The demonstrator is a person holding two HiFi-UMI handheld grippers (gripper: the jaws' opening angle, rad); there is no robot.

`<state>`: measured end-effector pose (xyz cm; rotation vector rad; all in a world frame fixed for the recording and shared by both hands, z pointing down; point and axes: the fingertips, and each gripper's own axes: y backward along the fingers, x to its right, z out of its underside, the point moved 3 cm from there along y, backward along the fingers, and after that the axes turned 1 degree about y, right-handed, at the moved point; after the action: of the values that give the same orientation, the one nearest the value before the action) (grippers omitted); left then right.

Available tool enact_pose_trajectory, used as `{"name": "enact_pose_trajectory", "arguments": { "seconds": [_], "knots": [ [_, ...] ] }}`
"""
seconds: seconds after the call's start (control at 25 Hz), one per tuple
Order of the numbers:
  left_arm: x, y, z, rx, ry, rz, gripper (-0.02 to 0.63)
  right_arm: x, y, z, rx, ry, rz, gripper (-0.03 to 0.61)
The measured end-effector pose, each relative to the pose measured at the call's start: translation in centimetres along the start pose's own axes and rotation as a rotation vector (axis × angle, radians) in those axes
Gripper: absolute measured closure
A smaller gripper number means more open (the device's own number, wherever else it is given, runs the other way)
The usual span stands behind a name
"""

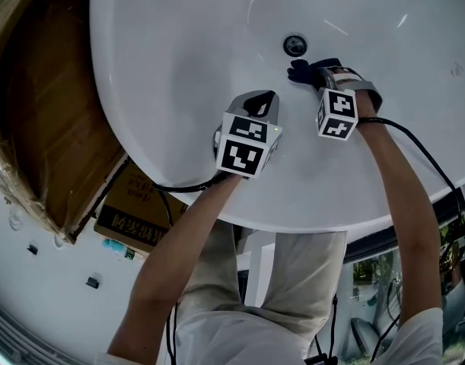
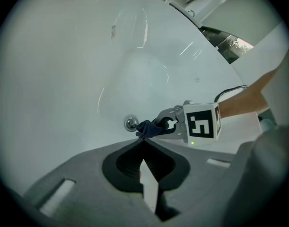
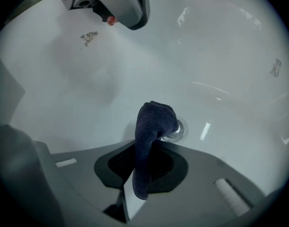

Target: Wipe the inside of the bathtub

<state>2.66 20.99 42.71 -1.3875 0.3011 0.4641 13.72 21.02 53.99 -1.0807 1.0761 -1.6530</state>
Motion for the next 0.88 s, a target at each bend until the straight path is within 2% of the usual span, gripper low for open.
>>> {"name": "enact_pose_trajectory", "arguments": {
  "seconds": [0.16,0.32,0.44,0.6,0.88],
  "knots": [
    [-0.1,-0.4,0.0,-0.007,-0.003,-0.002,0.615,1.0,-2.1,0.5,-0.032,0.019,-0.014,0.526],
    [-0.2,-0.9,-0.2,-0.006,-0.008,0.004,0.615,1.8,-4.1,1.6,-0.110,0.053,-0.029,0.526],
    [-0.3,-1.2,0.1,-0.011,-0.007,0.005,0.615,2.1,-5.4,2.1,-0.150,0.025,-0.049,0.526],
    [-0.4,-1.6,0.1,-0.014,-0.009,0.010,0.615,2.2,-6.4,2.4,-0.164,-0.025,-0.072,0.525],
    [-0.2,-1.9,0.4,-0.018,-0.001,0.011,0.615,1.6,-6.6,2.0,-0.143,-0.026,-0.109,0.526]
  ]
}}
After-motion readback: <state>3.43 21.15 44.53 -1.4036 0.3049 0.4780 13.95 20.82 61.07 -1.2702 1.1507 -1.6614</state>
